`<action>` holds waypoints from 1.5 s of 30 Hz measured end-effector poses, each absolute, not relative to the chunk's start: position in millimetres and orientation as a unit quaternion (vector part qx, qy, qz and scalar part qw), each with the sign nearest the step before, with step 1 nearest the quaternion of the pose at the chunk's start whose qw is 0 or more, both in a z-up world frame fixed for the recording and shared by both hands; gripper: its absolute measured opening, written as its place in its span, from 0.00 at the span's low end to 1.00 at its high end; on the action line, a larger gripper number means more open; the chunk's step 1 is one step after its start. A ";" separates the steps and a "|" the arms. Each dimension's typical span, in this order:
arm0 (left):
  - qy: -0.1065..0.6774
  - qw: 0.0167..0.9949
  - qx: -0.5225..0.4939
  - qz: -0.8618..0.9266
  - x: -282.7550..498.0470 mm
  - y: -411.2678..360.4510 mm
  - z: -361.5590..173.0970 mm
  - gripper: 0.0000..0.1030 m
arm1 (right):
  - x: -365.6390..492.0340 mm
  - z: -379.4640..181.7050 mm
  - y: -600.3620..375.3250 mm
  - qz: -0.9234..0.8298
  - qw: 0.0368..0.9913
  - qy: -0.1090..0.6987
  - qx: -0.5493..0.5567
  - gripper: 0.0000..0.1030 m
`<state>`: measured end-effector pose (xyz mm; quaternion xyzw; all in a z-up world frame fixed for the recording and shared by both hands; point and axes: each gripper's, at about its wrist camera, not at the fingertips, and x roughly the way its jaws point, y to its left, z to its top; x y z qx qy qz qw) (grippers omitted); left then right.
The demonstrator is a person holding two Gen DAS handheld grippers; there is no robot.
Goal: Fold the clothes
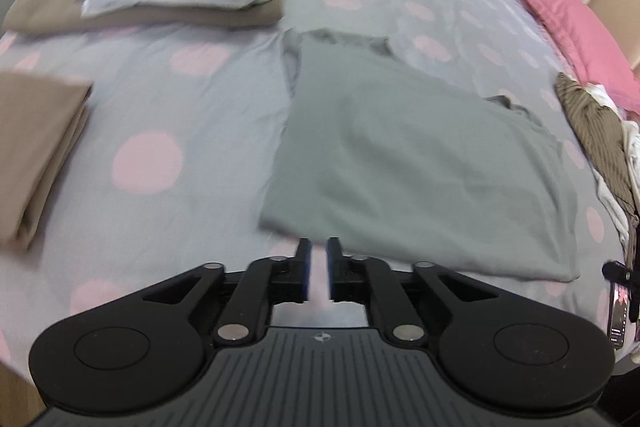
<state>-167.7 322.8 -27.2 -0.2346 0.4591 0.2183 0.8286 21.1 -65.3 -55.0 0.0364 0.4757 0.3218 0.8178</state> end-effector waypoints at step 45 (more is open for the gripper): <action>0.457 0.842 -0.223 0.181 -47.7 397.2 -59.5 0.15 | 195.4 -49.8 29.6 0.374 0.747 0.521 0.176 0.09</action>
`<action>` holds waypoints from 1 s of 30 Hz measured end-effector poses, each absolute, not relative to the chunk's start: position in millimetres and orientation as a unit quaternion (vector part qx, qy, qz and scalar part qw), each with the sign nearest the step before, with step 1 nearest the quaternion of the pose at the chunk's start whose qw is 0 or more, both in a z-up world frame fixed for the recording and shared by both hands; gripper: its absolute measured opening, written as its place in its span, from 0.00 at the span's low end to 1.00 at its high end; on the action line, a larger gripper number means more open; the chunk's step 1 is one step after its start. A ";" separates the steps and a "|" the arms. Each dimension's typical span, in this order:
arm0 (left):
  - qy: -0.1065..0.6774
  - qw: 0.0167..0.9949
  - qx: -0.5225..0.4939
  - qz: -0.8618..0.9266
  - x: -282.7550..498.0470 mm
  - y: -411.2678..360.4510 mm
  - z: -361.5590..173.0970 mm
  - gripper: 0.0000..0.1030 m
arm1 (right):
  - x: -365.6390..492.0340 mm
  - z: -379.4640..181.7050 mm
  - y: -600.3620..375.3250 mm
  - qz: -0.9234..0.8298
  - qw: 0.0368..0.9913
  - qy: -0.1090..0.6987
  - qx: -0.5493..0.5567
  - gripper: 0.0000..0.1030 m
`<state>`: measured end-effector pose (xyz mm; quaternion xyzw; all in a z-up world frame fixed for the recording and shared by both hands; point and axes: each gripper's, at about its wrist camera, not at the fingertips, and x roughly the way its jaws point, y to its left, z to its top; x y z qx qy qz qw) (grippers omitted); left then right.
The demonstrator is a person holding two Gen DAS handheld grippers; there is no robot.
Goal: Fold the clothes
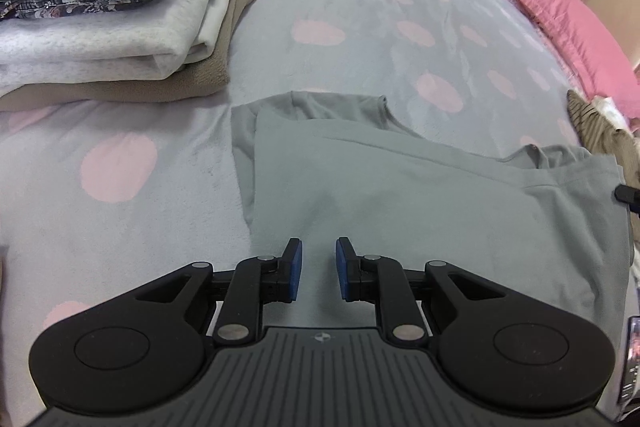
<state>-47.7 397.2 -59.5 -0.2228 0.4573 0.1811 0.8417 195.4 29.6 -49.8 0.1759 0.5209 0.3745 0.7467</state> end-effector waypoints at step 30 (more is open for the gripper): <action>0.455 0.840 -0.225 0.193 -95.5 429.2 -68.1 0.15 | 93.4 -86.0 333.5 0.474 0.647 0.587 0.110 0.09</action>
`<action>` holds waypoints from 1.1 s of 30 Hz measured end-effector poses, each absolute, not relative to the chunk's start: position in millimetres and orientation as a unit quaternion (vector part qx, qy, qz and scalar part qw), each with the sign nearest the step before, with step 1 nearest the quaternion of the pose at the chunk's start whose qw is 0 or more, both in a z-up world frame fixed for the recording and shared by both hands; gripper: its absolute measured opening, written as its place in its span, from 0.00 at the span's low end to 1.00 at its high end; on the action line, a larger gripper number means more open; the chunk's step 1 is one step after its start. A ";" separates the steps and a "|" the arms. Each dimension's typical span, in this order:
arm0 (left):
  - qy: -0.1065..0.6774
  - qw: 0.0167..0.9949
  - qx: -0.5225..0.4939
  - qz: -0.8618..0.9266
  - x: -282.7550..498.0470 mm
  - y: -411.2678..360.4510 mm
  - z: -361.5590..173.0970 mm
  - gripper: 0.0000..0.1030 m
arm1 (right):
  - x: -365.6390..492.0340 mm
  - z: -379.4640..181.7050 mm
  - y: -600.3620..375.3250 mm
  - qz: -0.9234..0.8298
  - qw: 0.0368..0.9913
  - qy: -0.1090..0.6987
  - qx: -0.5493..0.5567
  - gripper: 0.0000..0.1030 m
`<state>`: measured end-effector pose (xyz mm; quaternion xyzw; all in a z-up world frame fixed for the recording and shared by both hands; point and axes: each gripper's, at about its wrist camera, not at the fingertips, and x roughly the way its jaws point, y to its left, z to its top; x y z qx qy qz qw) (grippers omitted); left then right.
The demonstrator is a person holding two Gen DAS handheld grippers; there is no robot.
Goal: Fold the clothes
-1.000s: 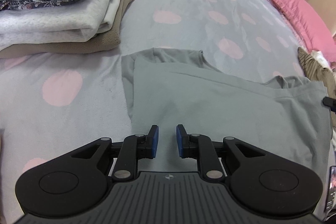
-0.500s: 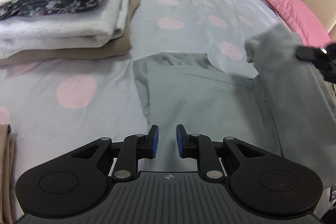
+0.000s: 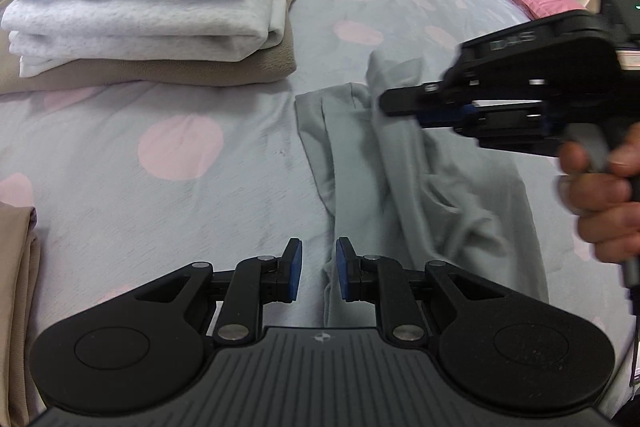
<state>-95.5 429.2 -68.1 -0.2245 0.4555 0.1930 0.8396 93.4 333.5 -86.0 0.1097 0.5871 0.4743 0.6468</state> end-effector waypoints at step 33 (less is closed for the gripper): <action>0.500 0.822 -0.185 0.199 -117.2 383.5 -80.1 0.24 | 19.1 -79.0 125.6 0.448 0.741 0.501 0.001 0.32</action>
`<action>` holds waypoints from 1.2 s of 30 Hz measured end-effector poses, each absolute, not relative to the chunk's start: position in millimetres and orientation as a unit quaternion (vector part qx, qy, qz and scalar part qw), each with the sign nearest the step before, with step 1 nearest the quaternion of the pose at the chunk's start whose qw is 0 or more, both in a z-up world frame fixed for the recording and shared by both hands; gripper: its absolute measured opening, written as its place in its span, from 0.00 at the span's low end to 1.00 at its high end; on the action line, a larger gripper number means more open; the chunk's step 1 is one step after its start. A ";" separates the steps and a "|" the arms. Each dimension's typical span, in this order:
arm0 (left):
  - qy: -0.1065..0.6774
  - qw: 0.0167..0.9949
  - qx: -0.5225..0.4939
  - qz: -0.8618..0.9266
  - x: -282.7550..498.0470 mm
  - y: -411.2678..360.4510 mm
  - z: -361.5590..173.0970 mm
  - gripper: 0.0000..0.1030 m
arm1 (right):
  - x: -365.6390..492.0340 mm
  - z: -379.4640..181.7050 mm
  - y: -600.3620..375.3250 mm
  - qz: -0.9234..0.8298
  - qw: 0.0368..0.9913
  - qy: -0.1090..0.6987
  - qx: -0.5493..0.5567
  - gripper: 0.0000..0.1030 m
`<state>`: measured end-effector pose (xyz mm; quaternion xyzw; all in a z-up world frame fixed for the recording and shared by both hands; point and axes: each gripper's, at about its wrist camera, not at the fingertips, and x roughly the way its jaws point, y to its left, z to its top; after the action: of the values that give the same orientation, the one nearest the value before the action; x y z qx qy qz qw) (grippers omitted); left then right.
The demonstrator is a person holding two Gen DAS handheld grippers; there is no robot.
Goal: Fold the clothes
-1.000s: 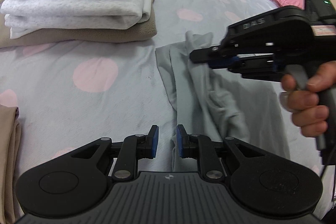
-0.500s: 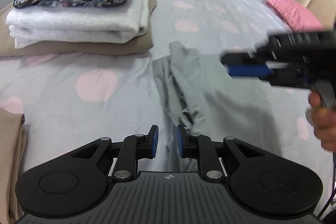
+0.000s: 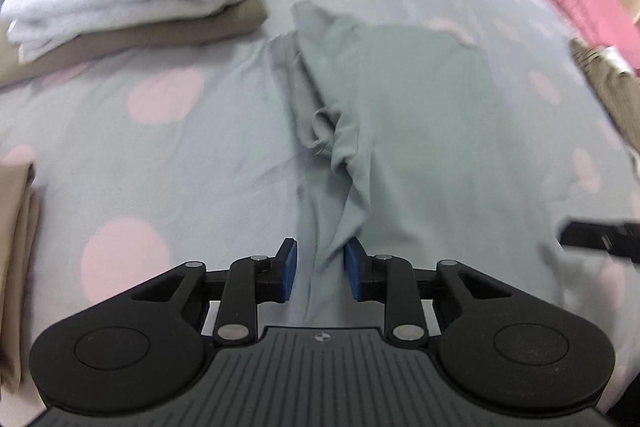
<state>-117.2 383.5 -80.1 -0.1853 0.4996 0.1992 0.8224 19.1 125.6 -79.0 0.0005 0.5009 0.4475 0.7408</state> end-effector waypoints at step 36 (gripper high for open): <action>0.519 0.790 -0.209 0.250 -133.0 363.4 -94.9 0.27 | -57.3 -116.8 87.1 0.381 0.801 0.461 -0.023 0.00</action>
<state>-133.0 363.4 -94.9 -0.2092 0.5185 0.2504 0.7903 -57.3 87.1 -116.8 -0.0230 0.4607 0.3807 0.8015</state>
